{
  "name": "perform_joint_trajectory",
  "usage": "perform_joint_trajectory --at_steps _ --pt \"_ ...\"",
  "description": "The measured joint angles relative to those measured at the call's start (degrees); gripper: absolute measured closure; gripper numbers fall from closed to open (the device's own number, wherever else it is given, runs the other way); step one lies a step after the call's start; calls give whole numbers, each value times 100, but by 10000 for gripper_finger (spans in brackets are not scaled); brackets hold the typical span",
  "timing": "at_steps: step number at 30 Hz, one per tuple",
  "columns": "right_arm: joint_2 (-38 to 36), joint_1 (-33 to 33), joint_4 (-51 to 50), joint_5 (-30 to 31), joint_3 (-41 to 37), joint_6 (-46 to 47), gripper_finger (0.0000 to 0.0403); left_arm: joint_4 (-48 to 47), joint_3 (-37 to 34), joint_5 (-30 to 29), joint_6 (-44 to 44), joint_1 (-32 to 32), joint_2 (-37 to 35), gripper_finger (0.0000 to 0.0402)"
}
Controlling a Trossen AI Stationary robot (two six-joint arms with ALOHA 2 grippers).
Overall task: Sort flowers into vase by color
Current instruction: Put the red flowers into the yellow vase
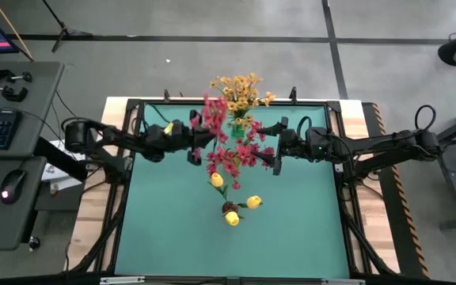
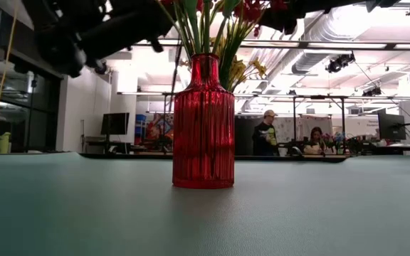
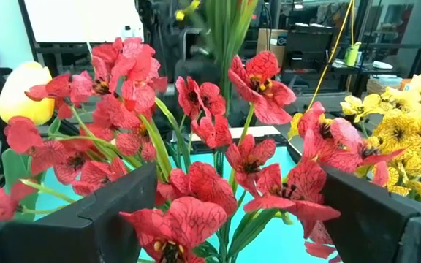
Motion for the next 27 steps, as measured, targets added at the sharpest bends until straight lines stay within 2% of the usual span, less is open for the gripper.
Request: perform_joint_trajectory --at_steps 5,10,17,20,27 --pt "1 2 -54 0 0 -43 61 0 478 607 -305 214 70 401" --pt "-1 2 -114 0 0 -43 61 0 795 619 -308 214 365 401" --pt "-1 2 -215 0 0 -145 61 -7 1534 707 -383 113 1299 401" --pt "-1 2 -241 0 0 -151 61 2 1781 954 -482 113 1429 401" --pt "-1 4 -354 0 0 -195 61 -1 1792 1007 -612 113 1451 401"
